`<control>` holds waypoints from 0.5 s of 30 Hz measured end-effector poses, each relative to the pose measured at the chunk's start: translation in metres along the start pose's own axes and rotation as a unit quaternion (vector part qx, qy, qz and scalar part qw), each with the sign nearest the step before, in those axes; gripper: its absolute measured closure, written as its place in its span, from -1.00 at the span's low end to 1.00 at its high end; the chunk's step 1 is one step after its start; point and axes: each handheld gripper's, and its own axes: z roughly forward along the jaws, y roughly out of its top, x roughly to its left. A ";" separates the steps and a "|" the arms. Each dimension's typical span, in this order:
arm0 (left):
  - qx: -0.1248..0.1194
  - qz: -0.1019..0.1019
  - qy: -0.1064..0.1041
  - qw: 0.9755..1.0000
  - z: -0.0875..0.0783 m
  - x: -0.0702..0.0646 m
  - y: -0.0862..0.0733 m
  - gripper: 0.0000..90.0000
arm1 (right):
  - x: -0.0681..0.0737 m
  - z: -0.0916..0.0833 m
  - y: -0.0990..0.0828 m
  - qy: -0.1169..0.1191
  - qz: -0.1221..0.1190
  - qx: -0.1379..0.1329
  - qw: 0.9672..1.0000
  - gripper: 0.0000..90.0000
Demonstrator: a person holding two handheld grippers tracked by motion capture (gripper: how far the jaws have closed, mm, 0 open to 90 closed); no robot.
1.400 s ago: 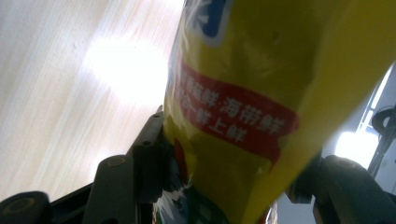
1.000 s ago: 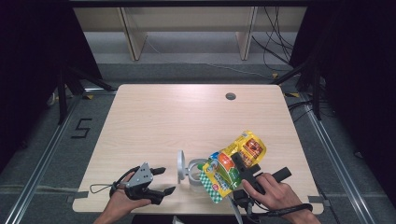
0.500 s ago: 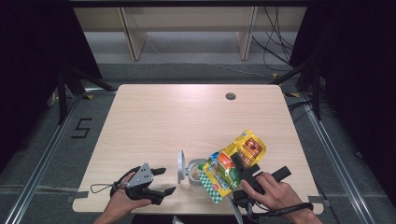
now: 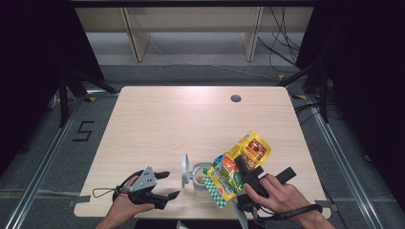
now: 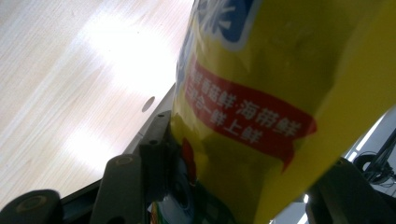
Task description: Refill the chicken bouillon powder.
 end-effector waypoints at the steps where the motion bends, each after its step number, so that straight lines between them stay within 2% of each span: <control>1: 0.002 0.002 0.000 1.000 0.000 0.000 0.000 -0.47 | 0.000 0.000 0.001 0.000 0.004 0.000 1.000 0.10; 5: 0.002 0.003 0.002 1.000 0.000 0.000 0.000 -0.47 | 0.000 0.000 0.000 -0.002 0.001 -0.002 1.000 0.10; 6: 0.002 0.005 0.001 1.000 0.000 0.000 0.000 -0.47 | -0.002 0.000 -0.001 0.002 -0.013 -0.004 1.000 0.10; 7: 0.002 0.003 0.001 1.000 0.000 0.000 0.000 -0.47 | -0.002 0.000 -0.001 -0.003 -0.016 -0.003 1.000 0.10; 9: 0.005 0.002 0.000 1.000 0.000 0.000 0.000 -0.47 | 0.000 0.000 0.000 -0.002 -0.003 -0.002 1.000 0.10; 10: 0.003 -0.002 0.000 1.000 0.000 -0.001 0.000 -0.47 | -0.001 0.000 0.000 -0.002 -0.003 -0.002 1.000 0.10; 11: 0.003 0.003 -0.002 1.000 0.000 0.000 0.000 -0.47 | -0.001 0.000 -0.001 0.005 -0.004 -0.001 1.000 0.10; 15: 0.002 0.004 0.001 1.000 0.000 0.000 0.000 -0.47 | -0.004 0.001 -0.001 0.000 -0.015 -0.002 1.000 0.10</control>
